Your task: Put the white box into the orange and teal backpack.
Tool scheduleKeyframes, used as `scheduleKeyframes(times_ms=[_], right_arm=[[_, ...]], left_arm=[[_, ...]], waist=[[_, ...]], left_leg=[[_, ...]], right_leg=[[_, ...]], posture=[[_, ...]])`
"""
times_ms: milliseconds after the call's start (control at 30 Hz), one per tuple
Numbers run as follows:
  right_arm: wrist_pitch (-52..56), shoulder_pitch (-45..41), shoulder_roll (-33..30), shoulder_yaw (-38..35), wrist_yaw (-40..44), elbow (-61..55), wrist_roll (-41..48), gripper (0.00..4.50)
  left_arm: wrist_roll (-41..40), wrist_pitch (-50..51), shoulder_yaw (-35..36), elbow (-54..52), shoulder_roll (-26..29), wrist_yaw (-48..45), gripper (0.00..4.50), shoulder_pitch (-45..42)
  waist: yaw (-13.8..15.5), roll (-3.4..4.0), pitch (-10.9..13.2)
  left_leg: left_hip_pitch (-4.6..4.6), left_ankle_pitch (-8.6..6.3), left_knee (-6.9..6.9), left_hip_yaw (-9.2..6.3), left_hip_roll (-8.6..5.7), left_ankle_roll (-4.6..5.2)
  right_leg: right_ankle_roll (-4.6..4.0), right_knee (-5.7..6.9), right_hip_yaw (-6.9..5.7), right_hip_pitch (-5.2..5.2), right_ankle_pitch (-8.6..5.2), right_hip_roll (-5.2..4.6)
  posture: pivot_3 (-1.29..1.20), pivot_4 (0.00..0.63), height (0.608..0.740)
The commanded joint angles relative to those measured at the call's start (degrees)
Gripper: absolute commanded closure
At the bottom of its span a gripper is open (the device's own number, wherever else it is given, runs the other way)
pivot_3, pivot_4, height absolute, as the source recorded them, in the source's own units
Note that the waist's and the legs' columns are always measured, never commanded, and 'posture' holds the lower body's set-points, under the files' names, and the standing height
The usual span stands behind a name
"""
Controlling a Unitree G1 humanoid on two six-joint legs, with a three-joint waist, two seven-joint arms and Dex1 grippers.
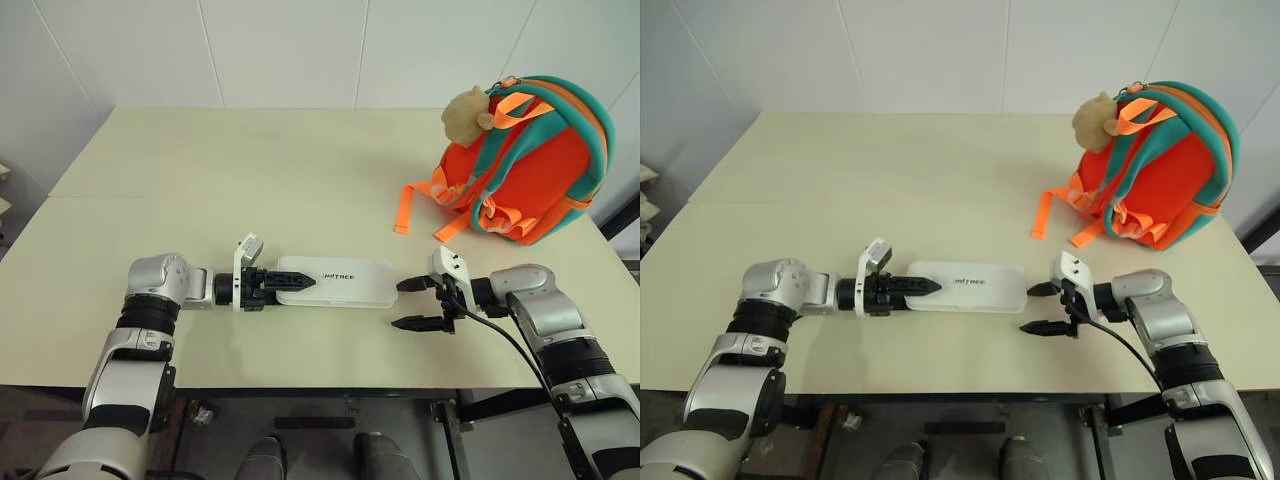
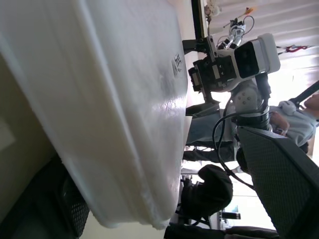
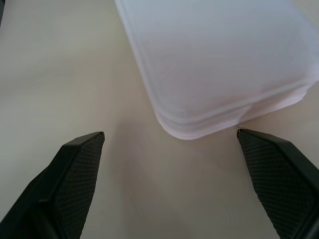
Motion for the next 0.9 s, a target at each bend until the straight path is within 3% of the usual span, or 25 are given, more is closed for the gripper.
scheduleKeyframes(times_ms=[33,167,267,533,733,900], right_arm=[[0.5,2.7,-2.1,-1.6,-0.6,-2.6,0.5,0.0],[1.5,5.6,-3.1,-2.6,-1.4,-5.7,1.3,0.0],[2.4,7.4,-3.5,-3.4,-2.3,-7.6,2.0,0.0],[3.1,10.6,-4.1,-4.2,-3.7,-10.6,2.9,0.0],[3.9,12.1,-3.8,-6.0,-5.9,-12.4,4.2,0.0],[4.8,11.6,-4.0,-10.8,-10.8,-12.7,6.0,0.0]], left_arm=[[1.0,0.5,0.1,4.3,-0.3,-0.4,0.01,-2.2],[0.6,1.8,0.7,7.0,-1.3,-0.7,0.01,-4.0],[0.8,2.2,-0.2,7.2,-1.6,-1.3,0.56,-4.2],[0.2,3.5,-0.8,5.6,-1.4,-2.1,3.04,-3.4],[-1.8,1.9,3.6,2.3,-1.9,-1.7,3.1,-2.5],[-3.0,-2.8,4.6,-7.9,0.0,-4.2,3.1,2.1]], waist=[[0.1,0.0,0.0],[0.0,-0.01,0.0],[0.0,-0.01,0.0],[0.0,-0.01,0.0],[0.0,-0.02,0.0],[0.1,-0.01,0.0]], left_leg=[[0.0,0.0,0.0,0.0,0.0,0.0],[0.01,0.0,0.02,-0.01,-0.01,0.0],[0.01,0.0,0.02,-0.01,-0.01,-0.01],[0.0,0.0,0.02,-0.02,-0.01,-0.01],[0.0,0.0,0.01,-0.02,-0.01,-0.01],[-0.03,0.0,0.0,-0.02,0.0,-0.02]], right_leg=[[0.0,0.0,0.0,0.0,0.0,0.0],[0.0,0.02,0.0,0.02,0.0,0.0],[0.01,0.02,0.0,0.03,0.0,0.0],[0.01,0.0,0.0,0.02,0.0,0.0],[0.01,-0.01,0.0,0.02,0.0,0.0],[0.0,-0.03,0.01,0.0,0.0,-0.03]], posture=[[0.0,0.15,0.74],[0.0,0.15,0.74],[0.0,0.15,0.74],[0.0,0.15,0.74],[0.0,0.15,0.74],[0.0,0.15,0.74]])
